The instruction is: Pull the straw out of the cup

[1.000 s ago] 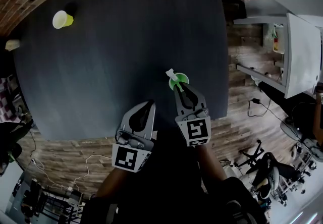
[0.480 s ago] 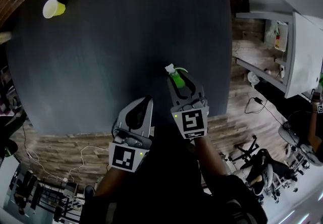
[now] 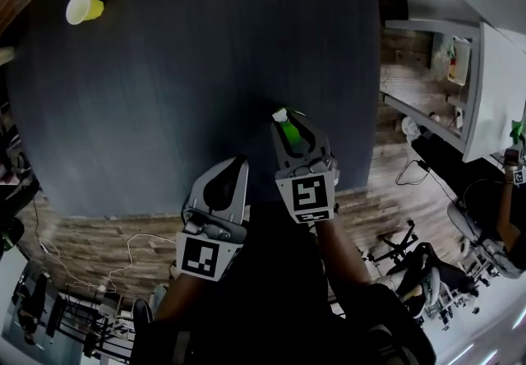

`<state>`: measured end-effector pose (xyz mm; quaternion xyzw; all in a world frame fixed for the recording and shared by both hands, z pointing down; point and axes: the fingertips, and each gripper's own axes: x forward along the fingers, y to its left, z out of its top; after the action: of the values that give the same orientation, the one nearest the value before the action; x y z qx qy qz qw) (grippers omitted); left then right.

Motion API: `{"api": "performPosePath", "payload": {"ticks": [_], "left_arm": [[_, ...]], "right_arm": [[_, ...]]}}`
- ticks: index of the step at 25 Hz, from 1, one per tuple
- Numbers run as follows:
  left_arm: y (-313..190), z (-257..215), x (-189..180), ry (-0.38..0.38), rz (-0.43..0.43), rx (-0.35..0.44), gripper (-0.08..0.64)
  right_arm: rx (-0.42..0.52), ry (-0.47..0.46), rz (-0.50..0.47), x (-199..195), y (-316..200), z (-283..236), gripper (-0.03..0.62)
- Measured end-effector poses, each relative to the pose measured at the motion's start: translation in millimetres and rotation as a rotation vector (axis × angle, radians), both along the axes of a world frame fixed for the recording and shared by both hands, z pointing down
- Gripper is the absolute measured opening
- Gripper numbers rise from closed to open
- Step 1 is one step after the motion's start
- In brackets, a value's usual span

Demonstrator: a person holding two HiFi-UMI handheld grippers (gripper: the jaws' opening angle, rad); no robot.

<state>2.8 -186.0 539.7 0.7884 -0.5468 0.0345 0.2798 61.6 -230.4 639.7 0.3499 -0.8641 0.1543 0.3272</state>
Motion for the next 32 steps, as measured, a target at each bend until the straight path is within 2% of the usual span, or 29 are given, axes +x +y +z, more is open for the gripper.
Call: {"api": "performPosePath", "payload": {"ticks": [20, 32], "left_arm": [[15.7, -10.1, -12.1, 0.012, -0.009, 0.026, 0.004], [30.0, -23.5, -25.1, 0.008, -0.01, 0.06, 0.004]], "right_arm": [[0.041, 0.029, 0.031, -1.2, 5.3, -9.7, 0.049], [0.108, -0.002, 0.09, 4.3, 6.6, -33.6, 0.046]]}}
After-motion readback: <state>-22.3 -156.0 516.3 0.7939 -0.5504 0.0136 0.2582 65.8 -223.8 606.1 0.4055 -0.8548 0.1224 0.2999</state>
